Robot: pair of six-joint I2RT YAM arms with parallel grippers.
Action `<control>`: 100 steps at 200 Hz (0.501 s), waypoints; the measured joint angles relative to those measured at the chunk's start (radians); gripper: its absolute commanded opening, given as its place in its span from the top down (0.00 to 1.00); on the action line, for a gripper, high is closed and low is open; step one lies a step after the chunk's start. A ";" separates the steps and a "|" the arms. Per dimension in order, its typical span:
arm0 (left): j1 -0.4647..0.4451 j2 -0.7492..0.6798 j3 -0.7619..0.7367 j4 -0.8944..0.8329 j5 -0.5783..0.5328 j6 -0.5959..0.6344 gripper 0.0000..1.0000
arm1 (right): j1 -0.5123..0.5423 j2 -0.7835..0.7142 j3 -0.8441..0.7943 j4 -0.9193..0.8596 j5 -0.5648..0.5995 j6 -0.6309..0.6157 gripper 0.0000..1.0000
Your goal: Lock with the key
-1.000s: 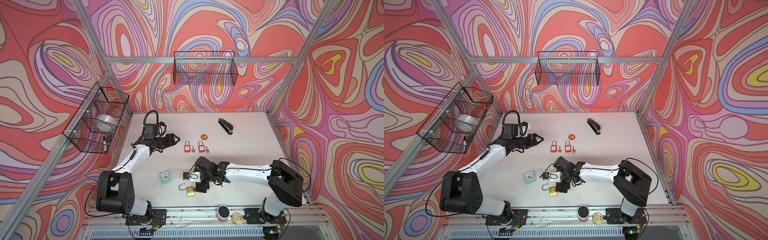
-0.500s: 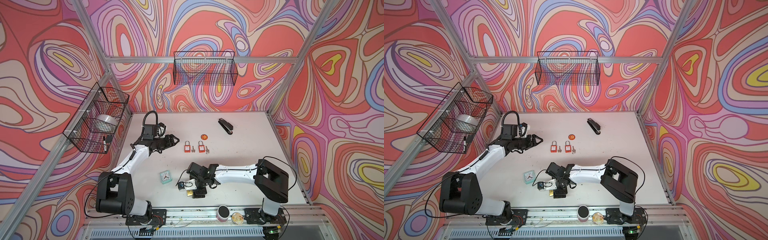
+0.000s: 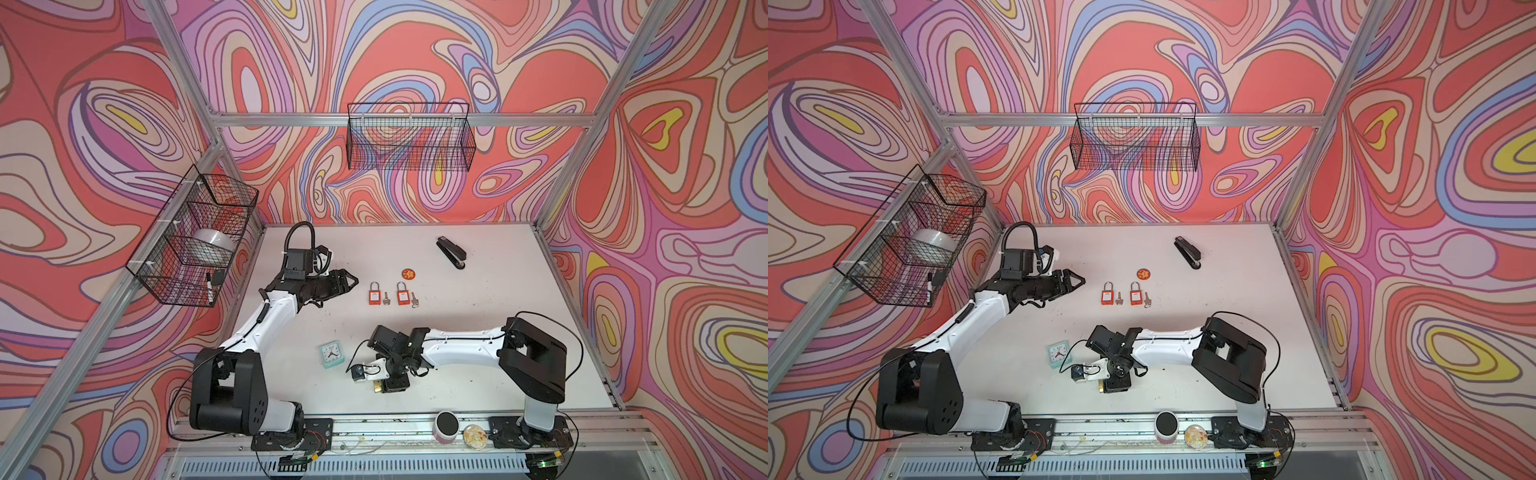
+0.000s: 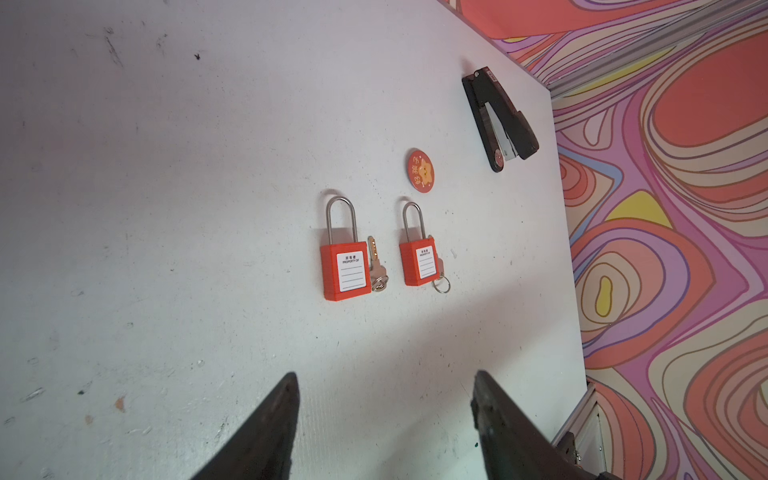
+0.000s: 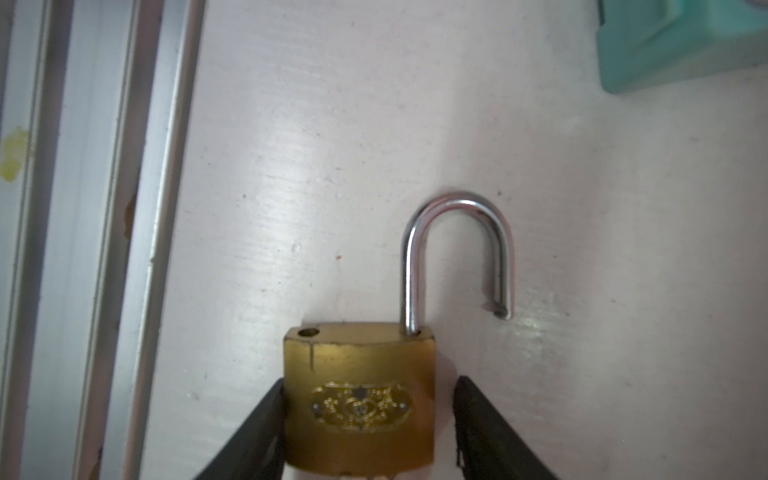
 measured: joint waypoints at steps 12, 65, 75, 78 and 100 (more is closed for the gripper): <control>0.000 -0.001 0.000 0.000 0.000 0.000 0.32 | 0.002 0.000 0.003 -0.004 0.002 0.006 0.62; 0.000 -0.002 0.000 -0.005 0.000 0.000 0.32 | -0.006 -0.018 -0.027 0.034 0.004 0.037 0.64; 0.000 -0.004 0.000 -0.008 0.000 0.000 0.32 | -0.021 -0.033 -0.048 0.045 0.002 0.053 0.64; 0.000 -0.005 0.000 -0.008 0.000 0.000 0.32 | -0.028 -0.038 -0.056 0.050 0.001 0.059 0.64; 0.000 -0.009 0.000 -0.009 0.001 0.000 0.32 | -0.108 -0.108 -0.115 0.066 0.000 0.095 0.64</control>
